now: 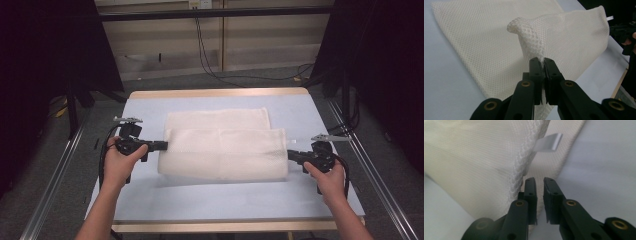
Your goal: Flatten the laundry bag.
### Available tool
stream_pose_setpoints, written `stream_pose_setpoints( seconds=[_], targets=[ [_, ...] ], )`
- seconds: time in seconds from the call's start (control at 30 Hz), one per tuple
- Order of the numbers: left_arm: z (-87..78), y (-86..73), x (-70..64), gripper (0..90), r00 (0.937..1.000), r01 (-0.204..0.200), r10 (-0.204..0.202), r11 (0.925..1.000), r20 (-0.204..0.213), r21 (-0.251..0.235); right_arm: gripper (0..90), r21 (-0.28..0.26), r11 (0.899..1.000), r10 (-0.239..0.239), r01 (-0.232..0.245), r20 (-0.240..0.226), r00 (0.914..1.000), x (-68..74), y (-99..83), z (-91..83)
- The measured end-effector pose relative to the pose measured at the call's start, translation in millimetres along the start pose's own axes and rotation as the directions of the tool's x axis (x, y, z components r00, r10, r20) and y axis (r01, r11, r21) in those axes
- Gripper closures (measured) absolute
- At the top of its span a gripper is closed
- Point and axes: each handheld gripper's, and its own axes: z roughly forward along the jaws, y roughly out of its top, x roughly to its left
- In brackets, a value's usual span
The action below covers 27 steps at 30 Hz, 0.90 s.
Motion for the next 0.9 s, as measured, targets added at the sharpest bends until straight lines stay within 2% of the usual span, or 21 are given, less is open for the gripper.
stream_pose_setpoints(
  seconds=[0.07,0.2,0.37,0.43,0.57,0.63,0.73,0.83,0.9],
  targets=[
    [0.2,-2.9,1.2,86.2,0.9999,0.008,-0.008,0.9999,0.010,-0.006,86.0,0.002,1.000,-0.013,0.013,-0.029,0.9995,2.7,-2.3,-1.3],
    [0.6,-7.9,2.7,86.0,0.9998,0.019,-0.018,0.9998,0.011,-0.010,87.8,0.043,0.999,-0.024,0.027,-0.083,0.9963,4.8,-12.5,-4.3],
    [0.1,-13.0,2.2,85.8,0.9997,0.019,-0.019,0.9997,0.016,-0.014,88.0,0.068,0.997,-0.041,0.048,-0.110,0.9931,6.4,-19.8,-6.1],
    [0.4,-15.5,1.8,85.7,0.9997,0.021,-0.021,0.9997,0.014,-0.013,87.6,0.081,0.995,-0.047,0.055,-0.105,0.9934,7.4,-20.9,-5.8],
    [1.5,-20.8,3.5,85.7,0.9994,0.027,-0.027,0.9995,0.023,-0.013,82.6,0.119,0.987,-0.099,0.108,-0.076,0.9921,10.2,-23.8,0.5],
    [2.1,-22.2,5.3,85.7,0.9993,0.029,-0.029,0.9995,0.022,-0.009,72.8,0.132,0.986,-0.103,0.106,-0.029,0.9943,11.7,-24.5,3.4],
    [3.3,-22.9,5.3,85.7,0.9989,0.037,-0.037,0.9993,0.027,-0.002,59.8,0.151,0.983,-0.109,0.106,0.013,0.9939,9.7,-24.2,8.5],
    [3.1,-23.0,5.7,85.8,0.9993,0.027,-0.027,0.9996,0.026,0.006,61.5,0.167,0.980,-0.108,0.103,0.018,0.9940,9.4,-23.5,13.5],
    [3.6,-24.0,5.8,85.8,0.9991,0.032,-0.032,0.9995,0.027,0.005,68.2,0.178,0.976,-0.129,0.123,0.023,0.9914,11.8,-22.0,16.1]
  ],
)
